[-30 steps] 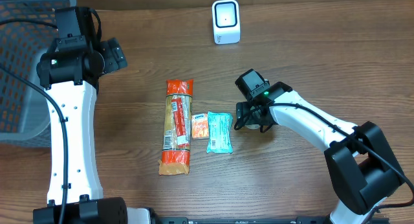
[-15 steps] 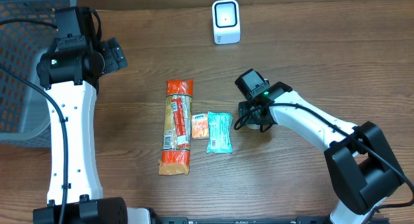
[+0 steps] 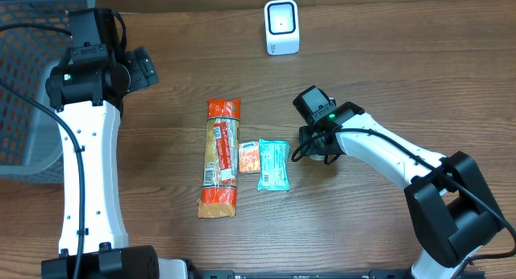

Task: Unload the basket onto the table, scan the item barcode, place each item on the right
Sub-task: 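Lift the jar and carry it toward the white barcode scanner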

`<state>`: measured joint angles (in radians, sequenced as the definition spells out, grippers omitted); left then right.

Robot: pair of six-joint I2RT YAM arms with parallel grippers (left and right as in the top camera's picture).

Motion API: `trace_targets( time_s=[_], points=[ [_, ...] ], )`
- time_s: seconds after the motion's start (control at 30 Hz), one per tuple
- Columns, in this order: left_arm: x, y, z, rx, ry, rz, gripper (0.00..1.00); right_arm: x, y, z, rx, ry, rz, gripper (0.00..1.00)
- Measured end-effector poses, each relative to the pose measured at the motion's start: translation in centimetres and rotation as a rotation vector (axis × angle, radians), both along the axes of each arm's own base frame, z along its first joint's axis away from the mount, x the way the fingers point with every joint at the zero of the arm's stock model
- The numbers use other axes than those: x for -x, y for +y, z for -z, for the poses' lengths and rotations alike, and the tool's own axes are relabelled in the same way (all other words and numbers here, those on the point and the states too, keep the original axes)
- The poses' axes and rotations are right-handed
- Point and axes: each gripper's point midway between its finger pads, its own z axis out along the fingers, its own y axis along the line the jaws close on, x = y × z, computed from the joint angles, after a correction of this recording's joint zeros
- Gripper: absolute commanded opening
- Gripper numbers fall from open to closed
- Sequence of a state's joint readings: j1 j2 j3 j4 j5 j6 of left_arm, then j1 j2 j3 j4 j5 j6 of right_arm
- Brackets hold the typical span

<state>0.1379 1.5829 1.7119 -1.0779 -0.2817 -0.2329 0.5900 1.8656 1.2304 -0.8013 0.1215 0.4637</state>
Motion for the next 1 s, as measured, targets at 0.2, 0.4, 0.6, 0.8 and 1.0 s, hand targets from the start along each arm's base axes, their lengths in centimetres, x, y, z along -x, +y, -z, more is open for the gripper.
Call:
trace_targets(
  time_s=[0.2, 0.4, 0.6, 0.8, 1.0],
  points=[
    [0.0, 0.0, 0.0, 0.0, 0.0, 0.0, 1.0, 0.9, -0.9, -0.9, 0.057, 0.052, -0.014, 0.36],
    [0.0, 0.0, 0.0, 0.0, 0.0, 0.0, 1.0, -0.7, 0.1, -4.1, 0.032, 0.006, -0.035, 0.34],
    [0.0, 0.0, 0.0, 0.0, 0.0, 0.0, 1.0, -0.7, 1.2, -7.0, -0.048, -0.025, -0.096, 0.36],
    [0.0, 0.0, 0.0, 0.0, 0.0, 0.0, 1.0, -0.1, 0.5, -7.5, -0.123, 0.04, -0.084, 0.36],
    [0.0, 0.0, 0.0, 0.0, 0.0, 0.0, 1.0, -1.3, -0.3, -9.5, -0.192, 0.051, -0.052, 0.37]
  ],
)
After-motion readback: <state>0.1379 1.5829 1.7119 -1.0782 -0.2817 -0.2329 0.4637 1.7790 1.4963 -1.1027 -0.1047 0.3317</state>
